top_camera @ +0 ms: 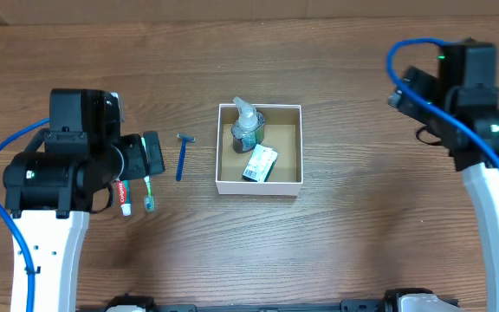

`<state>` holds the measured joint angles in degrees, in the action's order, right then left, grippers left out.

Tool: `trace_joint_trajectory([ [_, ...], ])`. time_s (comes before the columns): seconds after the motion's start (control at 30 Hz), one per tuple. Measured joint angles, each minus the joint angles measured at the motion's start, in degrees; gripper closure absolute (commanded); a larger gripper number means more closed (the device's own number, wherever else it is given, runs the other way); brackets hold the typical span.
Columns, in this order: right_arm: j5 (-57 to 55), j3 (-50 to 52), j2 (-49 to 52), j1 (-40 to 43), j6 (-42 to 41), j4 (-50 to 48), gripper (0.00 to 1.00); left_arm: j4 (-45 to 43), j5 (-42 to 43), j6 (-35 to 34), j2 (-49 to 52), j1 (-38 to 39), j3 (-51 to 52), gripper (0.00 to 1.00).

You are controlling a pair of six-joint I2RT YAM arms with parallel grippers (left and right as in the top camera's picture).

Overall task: Pack container
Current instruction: 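Carry the soap bar into the box and release it, then grasp the blue razor with the left gripper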

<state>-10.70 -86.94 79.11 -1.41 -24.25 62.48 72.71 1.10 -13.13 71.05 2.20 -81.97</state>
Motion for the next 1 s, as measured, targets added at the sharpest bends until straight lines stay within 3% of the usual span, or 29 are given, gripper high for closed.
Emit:
trace_joint_trajectory([
  [0.33, 0.4, 2.2, 6.4, 3.0, -0.2, 3.1, 0.18, -3.2, 0.6, 0.2, 21.8, 0.4, -0.7, 0.00],
  [0.6, 0.4, 2.2, 7.7, 3.0, -0.1, 3.1, 0.17, -6.8, 0.7, 2.3, 37.3, 5.1, -0.7, 0.00],
  [1.0, 0.4, 2.2, 7.7, 3.0, 0.3, 3.1, 0.17, -9.6, 0.9, 2.6, 48.9, 6.1, -0.7, 0.00],
])
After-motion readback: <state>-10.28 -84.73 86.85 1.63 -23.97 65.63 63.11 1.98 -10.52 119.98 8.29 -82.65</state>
